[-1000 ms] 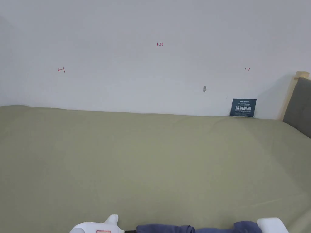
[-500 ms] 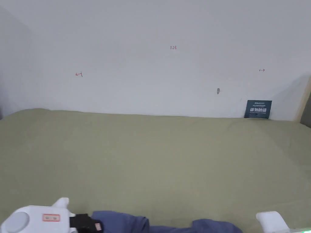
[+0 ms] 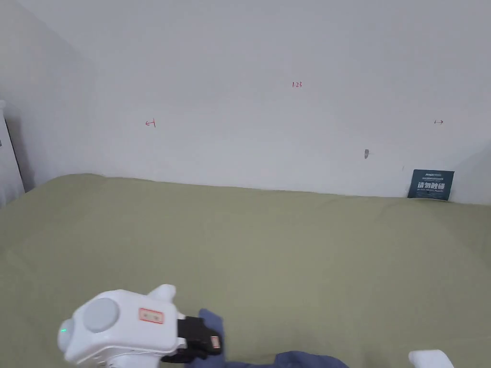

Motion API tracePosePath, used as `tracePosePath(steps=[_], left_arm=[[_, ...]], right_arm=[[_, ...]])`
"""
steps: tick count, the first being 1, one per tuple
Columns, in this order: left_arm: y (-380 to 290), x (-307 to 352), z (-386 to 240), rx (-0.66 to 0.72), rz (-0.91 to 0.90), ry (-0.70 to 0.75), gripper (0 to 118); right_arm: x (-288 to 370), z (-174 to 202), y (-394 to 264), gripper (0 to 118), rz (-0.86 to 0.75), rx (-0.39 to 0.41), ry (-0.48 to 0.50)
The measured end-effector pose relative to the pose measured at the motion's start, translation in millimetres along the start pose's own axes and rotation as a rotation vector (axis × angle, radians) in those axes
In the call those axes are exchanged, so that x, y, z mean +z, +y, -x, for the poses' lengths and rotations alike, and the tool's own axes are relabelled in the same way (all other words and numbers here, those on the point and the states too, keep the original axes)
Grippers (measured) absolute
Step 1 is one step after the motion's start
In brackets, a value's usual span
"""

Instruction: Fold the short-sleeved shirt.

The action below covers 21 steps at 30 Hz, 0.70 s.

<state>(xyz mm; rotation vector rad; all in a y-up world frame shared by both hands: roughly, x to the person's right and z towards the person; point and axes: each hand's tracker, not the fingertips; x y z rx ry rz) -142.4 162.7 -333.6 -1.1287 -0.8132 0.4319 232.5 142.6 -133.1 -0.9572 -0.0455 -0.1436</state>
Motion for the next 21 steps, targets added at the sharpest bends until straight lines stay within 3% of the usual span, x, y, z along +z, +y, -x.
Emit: tracePosePath(steps=[6,9,10,11,12,13,14,17,20,21], left_arm=[[-7,-76,-55,-0.07,0.099,-0.124,9],[-14,-103,-65,-0.084,0.118,-0.119,14],[-16,-109,-65,-0.09,0.119,-0.131,20],[-18,-114,-63,-0.092,0.111,-0.146,35],[-20,-118,-59,-0.07,0.099,-0.206,69],[-23,-120,-57,-0.038,0.094,-0.274,86],[-26,-120,-53,0.003,0.083,-0.363,91],[-30,-120,-43,0.084,0.074,-0.534,91],[-32,-114,-34,0.057,0.038,-0.375,90],[-31,-113,-32,0.052,0.032,-0.319,85]], right_arm=[[6,-17,-4,0,-0.012,-0.039,-0.017],[5,-24,-7,0,-0.014,-0.052,-0.03],[4,-26,-8,0,-0.011,-0.056,-0.033],[3,-28,-8,0,-0.008,-0.061,-0.037],[1,-29,-10,0,-0.006,-0.065,-0.039],[0,-29,-10,0,-0.004,-0.069,-0.043],[-1,-30,-11,0,-0.001,-0.073,-0.044],[-4,-30,-12,0,0.004,-0.084,-0.039],[-4,-28,-13,0,0.002,-0.079,-0.034],[-3,-27,-12,0,0.001,-0.077,-0.031]])
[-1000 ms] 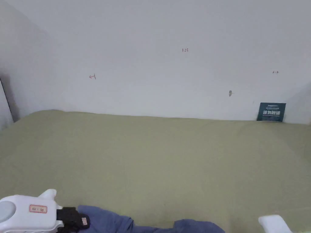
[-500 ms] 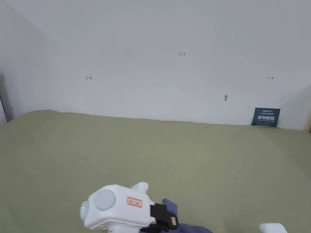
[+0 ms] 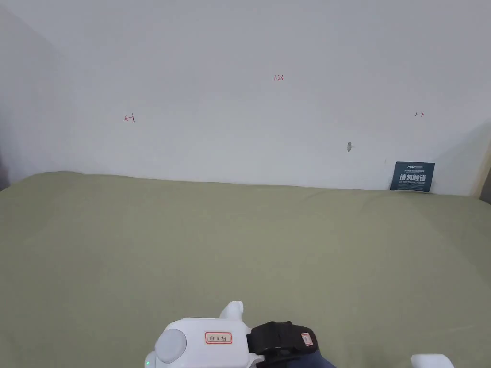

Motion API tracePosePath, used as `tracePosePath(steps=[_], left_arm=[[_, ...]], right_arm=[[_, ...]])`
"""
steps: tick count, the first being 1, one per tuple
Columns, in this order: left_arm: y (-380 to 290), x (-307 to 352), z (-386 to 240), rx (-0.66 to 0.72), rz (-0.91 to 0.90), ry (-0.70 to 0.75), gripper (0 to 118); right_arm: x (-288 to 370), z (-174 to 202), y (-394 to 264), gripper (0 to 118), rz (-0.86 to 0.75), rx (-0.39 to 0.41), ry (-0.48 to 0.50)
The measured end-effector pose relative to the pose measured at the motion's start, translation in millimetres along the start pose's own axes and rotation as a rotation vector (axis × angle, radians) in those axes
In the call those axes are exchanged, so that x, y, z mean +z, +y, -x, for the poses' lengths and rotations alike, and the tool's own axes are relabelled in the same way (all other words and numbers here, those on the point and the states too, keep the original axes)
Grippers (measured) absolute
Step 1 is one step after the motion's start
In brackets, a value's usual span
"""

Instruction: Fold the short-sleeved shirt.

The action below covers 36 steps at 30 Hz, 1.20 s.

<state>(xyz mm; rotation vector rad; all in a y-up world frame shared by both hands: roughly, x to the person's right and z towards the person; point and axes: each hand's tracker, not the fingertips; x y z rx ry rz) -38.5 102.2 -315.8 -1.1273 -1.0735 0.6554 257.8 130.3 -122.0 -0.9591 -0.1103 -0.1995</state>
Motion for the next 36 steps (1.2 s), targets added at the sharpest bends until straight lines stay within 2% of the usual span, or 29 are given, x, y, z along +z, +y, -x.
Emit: tracePosePath(steps=[1,2,3,4,5,8,12,15,19,21,25,27,32,34,36], left_arm=[[-1,2,3,0.003,-0.006,0.024,76],[-4,3,7,0.008,-0.008,0.015,61],[-7,3,10,0.011,-0.007,0.003,35],[-7,0,13,0.017,-0.002,-0.005,18],[-10,-7,14,0.023,0.005,-0.011,17],[-17,-41,16,0.006,0.044,0.117,17],[-36,-96,34,0.03,0.181,0.189,9],[-41,-101,31,0.073,0.115,0.162,9],[-39,-94,21,0.02,0.158,0.194,9],[-35,-82,12,0.005,0.164,0.187,10],[-24,-25,-26,-0.181,0.138,0.085,10],[-17,14,-38,-0.244,0.098,0.064,10],[1,92,-11,-0.201,-0.033,0.175,10],[1,113,12,-0.134,-0.068,0.245,10],[-3,124,36,-0.067,-0.088,0.254,10]], right_arm=[[1,1,0,0,-0.001,0.002,0.003],[1,2,1,0,-0.003,0.006,0.005],[2,3,1,0,-0.004,0.011,0.007],[2,3,1,0,-0.004,0.014,0.008],[2,4,2,0,-0.005,0.018,0.006],[1,6,2,0,-0.009,0.026,0.001],[4,6,0,0,-0.017,0.016,0.015],[4,2,-2,0,-0.021,0.011,0.009],[-3,-2,0,0,-0.011,-0.017,0.003],[-5,-1,1,0,-0.014,-0.036,0.022],[-5,13,12,0,-0.017,-0.037,0.08],[-4,24,23,0,-0.025,-0.042,0.142],[-3,57,48,0,-0.053,-0.058,0.322],[-14,69,57,0,-0.002,-0.047,0.398],[-34,82,64,0,0.078,-0.041,0.45]])
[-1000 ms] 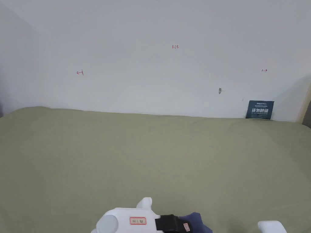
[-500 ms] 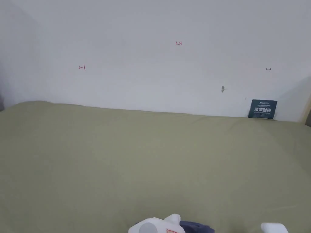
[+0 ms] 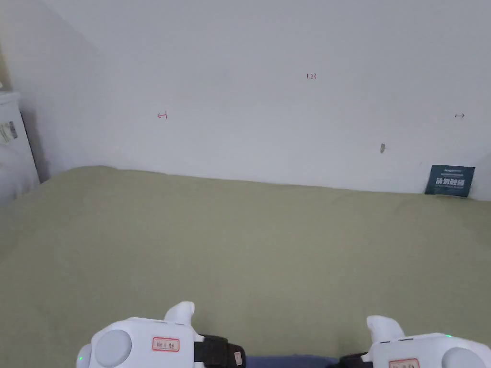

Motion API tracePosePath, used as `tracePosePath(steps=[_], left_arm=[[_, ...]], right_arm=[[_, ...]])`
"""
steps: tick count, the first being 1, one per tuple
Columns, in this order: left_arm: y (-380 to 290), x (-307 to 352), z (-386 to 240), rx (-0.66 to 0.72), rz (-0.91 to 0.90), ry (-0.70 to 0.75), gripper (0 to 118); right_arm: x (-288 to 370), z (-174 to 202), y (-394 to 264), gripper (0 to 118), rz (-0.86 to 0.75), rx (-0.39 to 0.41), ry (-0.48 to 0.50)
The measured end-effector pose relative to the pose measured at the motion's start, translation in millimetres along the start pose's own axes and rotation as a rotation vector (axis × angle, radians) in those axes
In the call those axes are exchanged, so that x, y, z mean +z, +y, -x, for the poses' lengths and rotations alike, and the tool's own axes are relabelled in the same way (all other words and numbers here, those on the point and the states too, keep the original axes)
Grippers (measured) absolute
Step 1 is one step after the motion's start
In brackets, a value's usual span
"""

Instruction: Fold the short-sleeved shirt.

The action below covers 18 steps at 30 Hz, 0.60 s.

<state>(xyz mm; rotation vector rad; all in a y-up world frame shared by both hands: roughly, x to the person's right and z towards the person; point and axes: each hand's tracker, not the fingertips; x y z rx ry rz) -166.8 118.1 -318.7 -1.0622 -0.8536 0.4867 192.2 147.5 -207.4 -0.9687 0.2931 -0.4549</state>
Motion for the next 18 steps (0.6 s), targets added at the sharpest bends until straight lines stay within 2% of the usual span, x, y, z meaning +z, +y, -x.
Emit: tracePosePath(steps=[4,8,11,12,14,15,18], left_arm=[[-16,-5,33,0.106,0.008,-0.004,10],[-24,-15,52,0.164,0.02,-0.051,10],[-23,-21,60,0.175,0.02,-0.088,11],[-23,-23,59,0.178,0.018,-0.091,32],[-21,-31,63,0.212,0.014,-0.105,92],[-20,-37,65,0.226,0.019,-0.109,114],[-24,-54,65,0.217,0.021,-0.126,115]], right_arm=[[-45,-15,10,0,0.133,-0.053,0.022],[-61,-48,4,0,0.161,-0.126,-0.034],[-57,-73,-5,0,0.123,-0.25,0.085],[-56,-78,-7,0,0.115,-0.262,0.082],[-55,-82,-11,0,0.109,-0.234,0.069],[-54,-81,-13,0,0.101,-0.224,0.081],[-54,-81,-13,0,0.095,-0.227,0.092]])
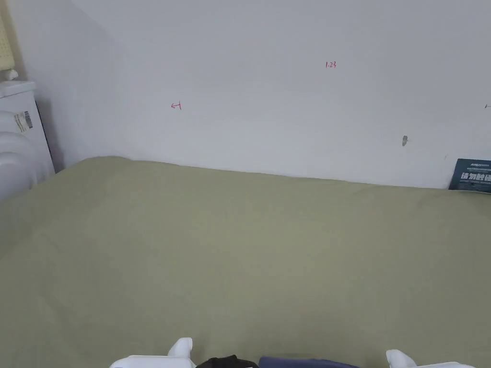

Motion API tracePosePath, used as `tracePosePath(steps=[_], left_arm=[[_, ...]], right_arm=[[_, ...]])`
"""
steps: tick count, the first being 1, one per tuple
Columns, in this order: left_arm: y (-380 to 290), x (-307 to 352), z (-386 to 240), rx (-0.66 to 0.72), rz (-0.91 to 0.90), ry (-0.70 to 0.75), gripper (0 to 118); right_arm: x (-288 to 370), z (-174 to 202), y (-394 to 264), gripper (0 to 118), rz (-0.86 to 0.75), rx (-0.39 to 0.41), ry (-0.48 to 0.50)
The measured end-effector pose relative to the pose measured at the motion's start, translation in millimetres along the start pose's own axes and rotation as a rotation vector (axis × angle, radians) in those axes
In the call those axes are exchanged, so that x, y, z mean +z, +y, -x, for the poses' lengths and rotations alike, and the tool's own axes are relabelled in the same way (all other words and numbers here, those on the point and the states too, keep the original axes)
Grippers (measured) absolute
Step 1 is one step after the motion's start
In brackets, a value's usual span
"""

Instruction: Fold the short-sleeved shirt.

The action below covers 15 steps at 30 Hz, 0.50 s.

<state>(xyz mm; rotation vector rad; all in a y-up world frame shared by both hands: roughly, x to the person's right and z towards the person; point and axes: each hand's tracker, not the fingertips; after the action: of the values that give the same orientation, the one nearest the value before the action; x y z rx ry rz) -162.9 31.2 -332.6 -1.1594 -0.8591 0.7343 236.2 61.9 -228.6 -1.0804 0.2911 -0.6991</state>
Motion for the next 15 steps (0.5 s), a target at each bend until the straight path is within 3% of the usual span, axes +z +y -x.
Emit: tracePosePath(steps=[9,10,11,12,15], left_arm=[[-4,-49,-19,-0.034,0.014,0.028,109],[-5,-52,-21,-0.03,0.022,0.022,99],[-7,-57,-25,-0.04,0.033,0.028,76],[-9,-59,-29,-0.067,0.037,0.053,29],[-14,-70,-32,-0.076,0.081,0.169,22]], right_arm=[[-3,9,0,0,0.0,0.051,-0.052],[-4,9,-1,0,-0.002,0.05,-0.055],[-4,10,-2,0,-0.004,0.048,-0.058],[-4,11,-2,0,-0.007,0.049,-0.06],[-4,15,-4,0,-0.013,0.042,-0.081]])
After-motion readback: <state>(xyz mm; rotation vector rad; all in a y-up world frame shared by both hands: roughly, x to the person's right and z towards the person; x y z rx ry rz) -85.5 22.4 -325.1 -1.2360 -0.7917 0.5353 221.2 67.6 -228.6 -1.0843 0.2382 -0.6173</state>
